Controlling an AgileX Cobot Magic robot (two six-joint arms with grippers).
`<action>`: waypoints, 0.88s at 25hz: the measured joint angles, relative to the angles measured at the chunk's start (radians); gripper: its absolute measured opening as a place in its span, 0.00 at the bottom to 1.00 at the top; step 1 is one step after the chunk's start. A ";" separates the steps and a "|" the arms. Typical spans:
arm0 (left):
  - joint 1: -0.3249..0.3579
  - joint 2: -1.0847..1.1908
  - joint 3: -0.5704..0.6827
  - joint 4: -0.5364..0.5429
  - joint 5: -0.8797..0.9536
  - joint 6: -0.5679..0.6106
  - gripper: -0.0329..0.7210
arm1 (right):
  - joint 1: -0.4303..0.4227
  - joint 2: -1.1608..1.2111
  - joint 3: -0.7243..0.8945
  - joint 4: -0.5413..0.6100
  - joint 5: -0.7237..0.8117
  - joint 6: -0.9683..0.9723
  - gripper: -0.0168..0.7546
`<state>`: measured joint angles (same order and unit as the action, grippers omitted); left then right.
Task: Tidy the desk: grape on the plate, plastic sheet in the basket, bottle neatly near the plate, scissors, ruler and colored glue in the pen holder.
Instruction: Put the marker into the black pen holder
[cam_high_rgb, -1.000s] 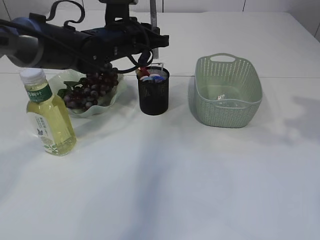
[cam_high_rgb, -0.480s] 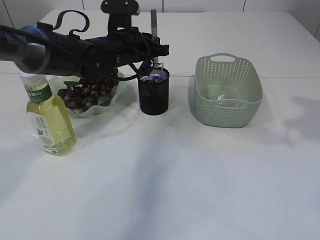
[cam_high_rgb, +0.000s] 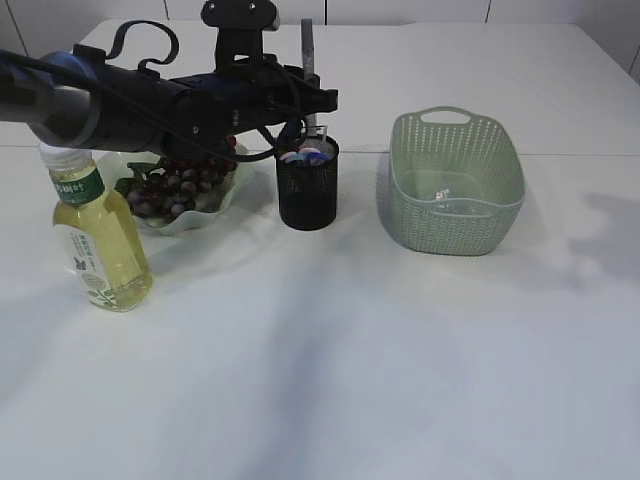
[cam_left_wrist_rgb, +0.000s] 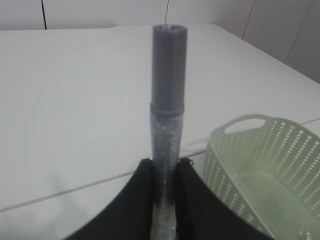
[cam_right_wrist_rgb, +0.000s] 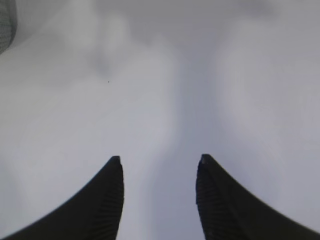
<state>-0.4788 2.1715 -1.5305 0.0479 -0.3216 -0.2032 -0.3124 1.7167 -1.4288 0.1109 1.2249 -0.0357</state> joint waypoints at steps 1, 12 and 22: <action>0.000 0.000 0.000 0.000 0.000 0.000 0.16 | 0.000 0.000 0.000 0.000 0.000 0.000 0.51; 0.000 0.000 0.000 0.000 0.011 0.000 0.18 | 0.000 0.000 0.000 0.000 0.000 -0.004 0.51; 0.000 0.000 0.000 0.000 0.020 0.000 0.24 | 0.000 0.000 0.000 0.000 0.000 -0.004 0.51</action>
<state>-0.4788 2.1715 -1.5305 0.0479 -0.3014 -0.2032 -0.3124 1.7167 -1.4288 0.1109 1.2249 -0.0398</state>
